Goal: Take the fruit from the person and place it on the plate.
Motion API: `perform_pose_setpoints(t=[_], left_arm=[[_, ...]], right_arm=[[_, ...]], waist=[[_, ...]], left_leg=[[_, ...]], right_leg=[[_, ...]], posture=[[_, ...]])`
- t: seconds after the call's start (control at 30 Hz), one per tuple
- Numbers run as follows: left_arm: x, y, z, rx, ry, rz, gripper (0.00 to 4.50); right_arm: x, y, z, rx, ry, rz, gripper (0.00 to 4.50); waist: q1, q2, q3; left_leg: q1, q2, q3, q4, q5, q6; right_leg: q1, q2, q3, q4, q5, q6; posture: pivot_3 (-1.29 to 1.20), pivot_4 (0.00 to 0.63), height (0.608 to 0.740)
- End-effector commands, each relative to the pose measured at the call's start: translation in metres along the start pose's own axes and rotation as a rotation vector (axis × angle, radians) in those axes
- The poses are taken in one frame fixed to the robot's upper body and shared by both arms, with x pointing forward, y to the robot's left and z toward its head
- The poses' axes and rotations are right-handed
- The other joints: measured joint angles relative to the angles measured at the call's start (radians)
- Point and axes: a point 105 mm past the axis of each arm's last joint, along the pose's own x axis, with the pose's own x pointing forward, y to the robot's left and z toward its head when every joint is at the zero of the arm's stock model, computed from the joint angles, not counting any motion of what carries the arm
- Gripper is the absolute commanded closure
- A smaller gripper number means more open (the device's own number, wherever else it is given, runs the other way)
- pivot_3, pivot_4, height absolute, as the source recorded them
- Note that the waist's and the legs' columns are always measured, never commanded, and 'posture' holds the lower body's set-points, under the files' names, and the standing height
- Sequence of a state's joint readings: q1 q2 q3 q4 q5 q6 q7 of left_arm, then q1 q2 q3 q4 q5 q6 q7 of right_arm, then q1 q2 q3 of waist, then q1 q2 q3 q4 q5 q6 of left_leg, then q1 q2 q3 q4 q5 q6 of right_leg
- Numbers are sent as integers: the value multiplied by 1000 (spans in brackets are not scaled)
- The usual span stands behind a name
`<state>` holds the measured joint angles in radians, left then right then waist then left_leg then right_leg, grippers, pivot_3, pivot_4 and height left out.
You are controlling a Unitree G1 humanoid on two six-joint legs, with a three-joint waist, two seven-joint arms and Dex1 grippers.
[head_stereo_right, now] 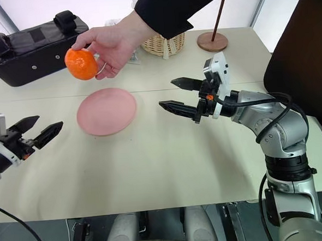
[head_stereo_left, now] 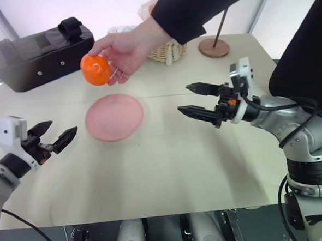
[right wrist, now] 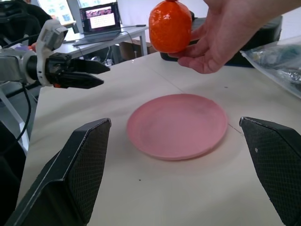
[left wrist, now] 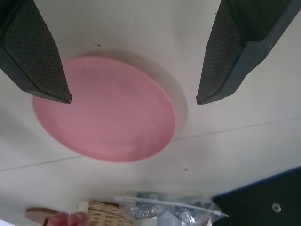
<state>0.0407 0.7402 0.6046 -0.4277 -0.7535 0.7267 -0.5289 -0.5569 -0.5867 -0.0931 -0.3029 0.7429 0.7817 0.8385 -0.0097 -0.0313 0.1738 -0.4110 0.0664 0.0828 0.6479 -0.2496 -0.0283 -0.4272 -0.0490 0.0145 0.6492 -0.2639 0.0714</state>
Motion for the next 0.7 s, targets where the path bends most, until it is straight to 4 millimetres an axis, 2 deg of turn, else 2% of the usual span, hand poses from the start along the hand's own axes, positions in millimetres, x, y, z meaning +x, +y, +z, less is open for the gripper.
perform_pose_setpoints(t=[0.03,0.13,0.27,0.7], left_arm=[[12,-2,32,39,-123,-6,63],[28,-7,55,65,-198,-27,63],[48,-13,71,83,-257,-53,63],[90,-34,84,73,-327,-157,63]], right_arm=[[1,3,11,-45,-27,6,0],[3,0,5,-51,-11,-4,0],[5,-1,1,-47,-9,-11,0],[4,0,-5,-36,-16,-43,0]], waist=[[0,0,0],[-2,0,0],[-5,0,0],[-2,0,0]], left_leg=[[0,0,0,0,0,0],[0,0,0,0,0,0],[0,0,0,0,0,0],[0,0,0,0,0,0]], right_leg=[[0,0,0,0,0,0],[0,0,0,0,0,0],[0,1,0,0,2,4],[0,2,0,0,2,4]], posture=[[0,150,740],[0,150,740],[0,150,740],[0,150,740]])
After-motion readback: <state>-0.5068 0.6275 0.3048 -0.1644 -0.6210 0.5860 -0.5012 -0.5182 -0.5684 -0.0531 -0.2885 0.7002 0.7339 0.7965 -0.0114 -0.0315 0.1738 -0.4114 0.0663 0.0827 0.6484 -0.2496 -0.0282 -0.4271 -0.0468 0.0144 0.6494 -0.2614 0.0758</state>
